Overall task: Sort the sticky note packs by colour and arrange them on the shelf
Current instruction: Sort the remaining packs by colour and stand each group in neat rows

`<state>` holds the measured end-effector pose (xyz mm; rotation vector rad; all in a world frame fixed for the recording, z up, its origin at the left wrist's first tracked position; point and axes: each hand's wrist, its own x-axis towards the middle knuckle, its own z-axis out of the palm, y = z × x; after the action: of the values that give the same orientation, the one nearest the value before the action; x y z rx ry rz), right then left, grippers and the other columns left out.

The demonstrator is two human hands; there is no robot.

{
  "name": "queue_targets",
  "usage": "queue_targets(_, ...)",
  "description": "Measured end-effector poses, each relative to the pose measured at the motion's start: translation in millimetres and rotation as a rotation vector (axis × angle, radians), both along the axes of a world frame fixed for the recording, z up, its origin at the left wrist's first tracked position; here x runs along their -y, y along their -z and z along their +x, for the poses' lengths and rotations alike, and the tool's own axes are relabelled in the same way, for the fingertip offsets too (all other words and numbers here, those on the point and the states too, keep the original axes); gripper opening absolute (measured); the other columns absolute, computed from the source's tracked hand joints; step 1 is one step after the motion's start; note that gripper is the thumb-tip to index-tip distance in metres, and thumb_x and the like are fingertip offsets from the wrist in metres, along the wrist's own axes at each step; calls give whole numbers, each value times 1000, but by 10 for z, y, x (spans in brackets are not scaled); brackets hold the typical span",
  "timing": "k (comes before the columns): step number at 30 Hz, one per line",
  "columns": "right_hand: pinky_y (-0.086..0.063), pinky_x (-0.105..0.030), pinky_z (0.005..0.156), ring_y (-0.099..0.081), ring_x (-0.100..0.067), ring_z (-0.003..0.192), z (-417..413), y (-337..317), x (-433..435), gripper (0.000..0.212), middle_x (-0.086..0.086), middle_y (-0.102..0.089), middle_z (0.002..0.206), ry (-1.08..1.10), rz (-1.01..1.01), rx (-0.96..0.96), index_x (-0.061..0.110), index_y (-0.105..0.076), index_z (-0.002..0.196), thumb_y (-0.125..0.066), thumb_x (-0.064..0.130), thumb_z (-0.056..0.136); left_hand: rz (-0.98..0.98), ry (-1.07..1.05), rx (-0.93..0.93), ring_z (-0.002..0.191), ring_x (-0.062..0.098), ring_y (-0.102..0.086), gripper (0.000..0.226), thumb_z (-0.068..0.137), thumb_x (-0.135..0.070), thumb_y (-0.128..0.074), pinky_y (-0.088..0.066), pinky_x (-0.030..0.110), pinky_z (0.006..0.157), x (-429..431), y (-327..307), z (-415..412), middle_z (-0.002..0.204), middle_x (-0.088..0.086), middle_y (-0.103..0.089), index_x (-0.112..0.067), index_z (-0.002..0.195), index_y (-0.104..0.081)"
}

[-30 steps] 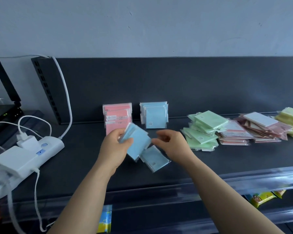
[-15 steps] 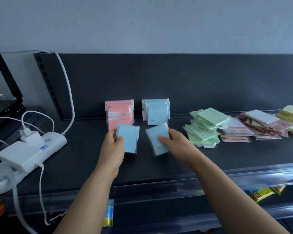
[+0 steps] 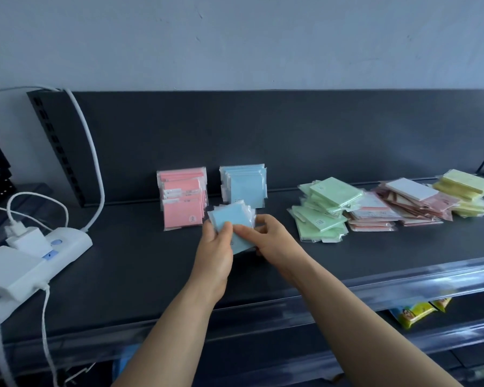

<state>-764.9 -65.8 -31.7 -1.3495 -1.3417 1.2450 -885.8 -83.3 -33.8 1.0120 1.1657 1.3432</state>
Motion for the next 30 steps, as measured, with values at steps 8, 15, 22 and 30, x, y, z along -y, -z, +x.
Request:
queue_targets(8, -57, -33, 84, -68, -23, 97, 155, -16, -100, 35, -16, -66, 115, -95, -2, -172, 6, -55, 126, -60, 3, 92, -41, 34, -136, 100, 12, -59, 37, 100, -16, -44, -50, 29, 84, -109, 19, 17, 121, 5, -57, -19, 133, -28)
queue_targets(15, -37, -14, 61, -50, -10, 75, 416, -226, -390, 42, -3, -54, 105, -128, 239, 532, 27, -53, 129, -54, 10, 91, 132, 32, -632, 107, 2, -43, 55, 100, -15, -48, -37, 5, 64, -341, -30, -48, 126, -15, -44, -23, 149, -25)
queue_targets(22, -44, -21, 62, -57, -17, 92, 440, 4, -504, 69, -3, -54, 126, -57, 108, 528, 27, -24, 147, -53, 7, 88, 55, 144, -844, 110, 13, -54, 41, 95, -21, -58, -44, 27, 89, -560, 46, -70, 127, -5, -56, -24, 133, -44)
queue_targets(30, -48, -25, 77, -60, -16, 104, 381, 47, -815, 51, 2, -62, 119, 109, 127, 356, 15, -46, 129, -59, 0, 82, 92, 11, -870, 111, 15, -56, 36, 93, -18, -61, -40, 23, 85, -869, -24, 12, 124, -3, -59, -16, 127, -49)
